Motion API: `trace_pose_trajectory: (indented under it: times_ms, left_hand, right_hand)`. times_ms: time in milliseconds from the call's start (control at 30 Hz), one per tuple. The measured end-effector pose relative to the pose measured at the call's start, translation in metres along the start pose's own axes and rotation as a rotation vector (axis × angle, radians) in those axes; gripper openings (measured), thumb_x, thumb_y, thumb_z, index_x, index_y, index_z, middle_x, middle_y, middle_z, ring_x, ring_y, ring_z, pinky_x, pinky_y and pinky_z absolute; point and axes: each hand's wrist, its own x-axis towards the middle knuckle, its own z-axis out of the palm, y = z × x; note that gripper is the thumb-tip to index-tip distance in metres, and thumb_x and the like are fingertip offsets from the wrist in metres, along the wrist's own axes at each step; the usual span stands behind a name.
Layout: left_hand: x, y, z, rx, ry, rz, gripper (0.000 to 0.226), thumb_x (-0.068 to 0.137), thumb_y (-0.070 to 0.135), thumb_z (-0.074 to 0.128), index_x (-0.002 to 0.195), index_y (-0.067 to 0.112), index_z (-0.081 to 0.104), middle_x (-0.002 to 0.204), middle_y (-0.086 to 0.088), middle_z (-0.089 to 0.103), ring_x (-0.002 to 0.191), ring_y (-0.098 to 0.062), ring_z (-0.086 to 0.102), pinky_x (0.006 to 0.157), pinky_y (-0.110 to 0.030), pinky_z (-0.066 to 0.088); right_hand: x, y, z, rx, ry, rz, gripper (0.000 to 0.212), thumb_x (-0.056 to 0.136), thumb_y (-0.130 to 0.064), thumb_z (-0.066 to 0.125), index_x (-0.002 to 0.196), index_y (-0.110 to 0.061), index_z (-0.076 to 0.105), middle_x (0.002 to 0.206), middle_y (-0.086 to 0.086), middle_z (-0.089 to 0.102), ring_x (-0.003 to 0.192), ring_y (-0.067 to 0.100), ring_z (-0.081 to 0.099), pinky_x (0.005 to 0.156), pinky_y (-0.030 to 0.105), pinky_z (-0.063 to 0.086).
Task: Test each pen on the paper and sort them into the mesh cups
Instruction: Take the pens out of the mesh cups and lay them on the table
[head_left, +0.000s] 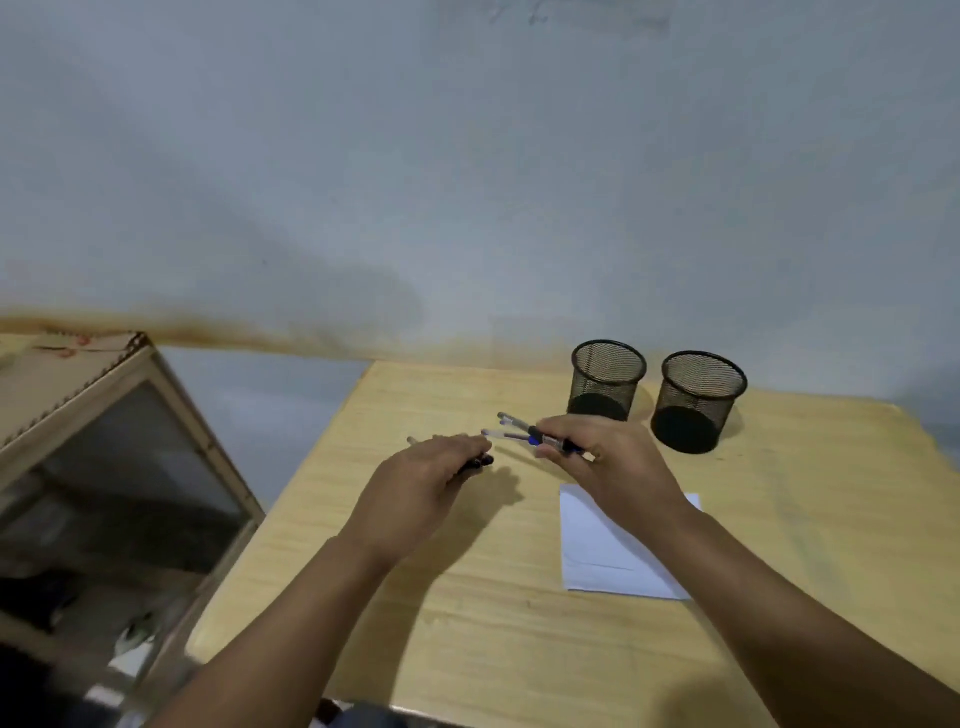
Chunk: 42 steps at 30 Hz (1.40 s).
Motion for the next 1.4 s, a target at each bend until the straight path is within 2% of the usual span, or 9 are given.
trace_pose_trajectory:
  times_ms: [100,200,300,533,633,800,933,1100,1400]
  left_hand:
    - [-0.014,-0.003,-0.002,0.079,-0.064,-0.003,0.038,0.089,0.024,0.053,0.126,0.023,0.064,0.122,0.005,0.069,0.106,-0.017,0.067,0.073,-0.032,0.059]
    - [-0.021,-0.004,0.000,0.110,-0.165,0.024,0.046,0.088,0.017,0.057,0.133,0.022,0.059,0.135,0.003,0.061,0.123,-0.018,0.058,0.087,-0.034,0.055]
    - [-0.022,-0.004,0.007,0.121,-0.193,0.046,0.046,0.092,0.030,0.041,0.134,0.023,0.058,0.139,0.003,0.058,0.131,-0.018,0.051,0.093,-0.033,0.050]
    - [-0.023,-0.010,0.021,0.000,-0.195,0.086,0.039,0.096,0.039,0.051,0.130,0.023,0.063,0.136,0.005,0.060,0.128,-0.018,0.051,0.102,-0.022,0.037]
    - [-0.027,-0.014,0.022,-0.025,-0.215,0.093,0.039,0.093,0.031,0.057,0.131,0.022,0.061,0.143,0.005,0.054,0.130,-0.021,0.049,0.107,-0.037,0.039]
    - [-0.038,-0.018,0.017,-0.104,-0.286,-0.062,0.069,0.090,0.031,0.063,0.151,0.027,0.034,0.160,0.005,0.024,0.151,-0.020,0.013,0.122,-0.045,0.014]
    - [-0.043,-0.017,0.009,-0.119,-0.352,-0.112,0.097,0.080,0.048,0.071,0.156,0.025,0.016,0.164,0.008,0.002,0.151,-0.011,-0.010,0.123,-0.043,0.002]
    - [-0.048,-0.013,-0.008,-0.092,-0.485,-0.147,0.114,0.073,0.040,0.071,0.156,0.025,-0.005,0.162,0.010,-0.019,0.145,-0.011,-0.028,0.118,-0.037,-0.009]
    - [-0.053,-0.017,-0.023,0.008,-0.591,-0.256,0.098,0.083,0.018,0.061,0.157,0.017,-0.003,0.164,0.002,-0.013,0.148,-0.020,-0.021,0.120,-0.046,-0.002]
  right_hand:
    - [-0.004,-0.002,0.022,-0.085,-0.014,-0.081,0.014,0.086,-0.023,0.070,0.092,-0.010,0.071,0.085,0.003,0.075,0.076,0.026,0.070,0.061,0.042,0.057]
    - [-0.011,-0.003,0.037,-0.131,-0.026,-0.083,0.011,0.082,-0.015,0.075,0.092,-0.012,0.072,0.088,0.001,0.076,0.076,0.025,0.071,0.060,0.041,0.058]
    - [-0.020,-0.004,0.049,-0.162,-0.065,-0.082,0.020,0.079,-0.015,0.080,0.098,-0.014,0.075,0.096,-0.002,0.078,0.082,0.020,0.072,0.066,0.032,0.060]
    - [-0.022,-0.012,0.064,-0.150,-0.267,0.060,0.023,0.086,-0.022,0.067,0.108,-0.023,0.069,0.103,-0.004,0.072,0.092,0.018,0.066,0.075,0.034,0.053]
    - [-0.025,-0.013,0.066,-0.183,-0.329,0.076,0.036,0.084,-0.032,0.067,0.120,-0.031,0.065,0.114,-0.011,0.069,0.101,0.014,0.064,0.080,0.029,0.052]
    - [-0.026,-0.017,0.053,-0.187,-0.389,0.031,0.053,0.079,-0.041,0.065,0.132,-0.036,0.056,0.128,-0.019,0.062,0.109,0.008,0.062,0.084,0.028,0.052]
    - [-0.031,-0.021,0.043,-0.221,-0.337,0.027,0.047,0.079,-0.043,0.062,0.126,-0.036,0.060,0.123,-0.019,0.065,0.105,0.008,0.063,0.082,0.033,0.053]
    - [-0.043,-0.028,0.040,-0.150,-0.305,0.150,0.033,0.085,-0.038,0.061,0.118,-0.036,0.064,0.103,-0.021,0.064,0.083,0.000,0.057,0.074,0.024,0.049]
    - [-0.050,-0.046,0.053,-0.117,-0.356,0.191,0.024,0.089,-0.031,0.058,0.111,-0.037,0.066,0.102,-0.021,0.067,0.080,-0.003,0.052,0.072,0.021,0.045]
